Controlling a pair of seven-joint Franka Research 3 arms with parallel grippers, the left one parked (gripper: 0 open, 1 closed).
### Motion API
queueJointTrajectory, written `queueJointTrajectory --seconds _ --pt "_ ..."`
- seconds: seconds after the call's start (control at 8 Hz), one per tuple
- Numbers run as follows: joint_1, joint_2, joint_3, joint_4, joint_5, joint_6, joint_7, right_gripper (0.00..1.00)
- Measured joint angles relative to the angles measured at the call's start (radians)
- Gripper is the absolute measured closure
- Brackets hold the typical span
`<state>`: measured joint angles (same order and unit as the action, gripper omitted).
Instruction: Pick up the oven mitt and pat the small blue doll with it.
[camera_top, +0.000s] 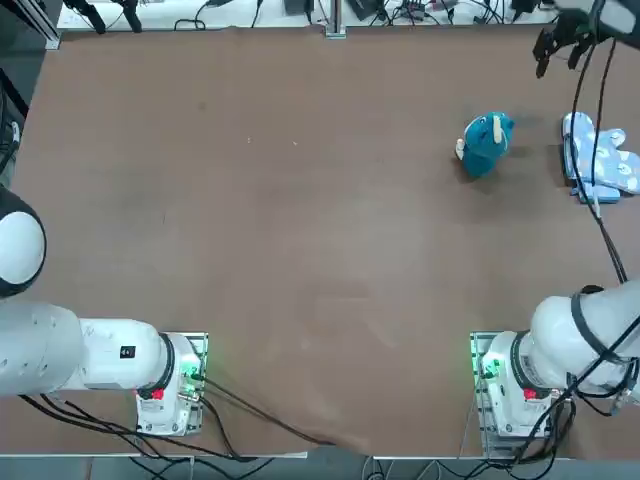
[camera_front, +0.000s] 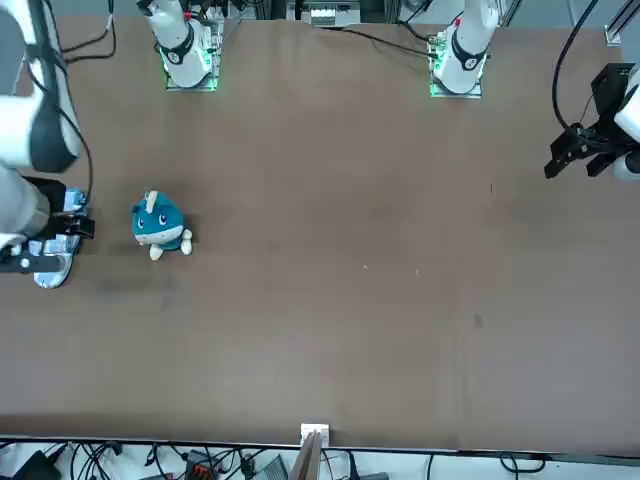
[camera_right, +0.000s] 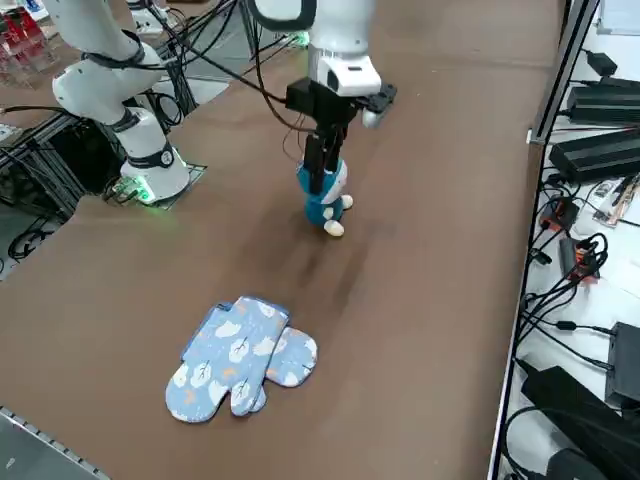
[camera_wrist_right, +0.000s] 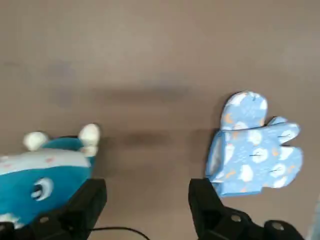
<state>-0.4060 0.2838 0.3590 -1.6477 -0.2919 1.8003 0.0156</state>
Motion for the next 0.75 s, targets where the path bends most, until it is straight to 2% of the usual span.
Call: queueJointTrajectory --seconds 0.38,0.75 --pt "-0.003 -0.056 -0.002 0.09 0.141 -0.109 0.0 0.0" --pt "-0.003 -0.068 0.0 0.202 0.183 -0.236 0.0 0.0"
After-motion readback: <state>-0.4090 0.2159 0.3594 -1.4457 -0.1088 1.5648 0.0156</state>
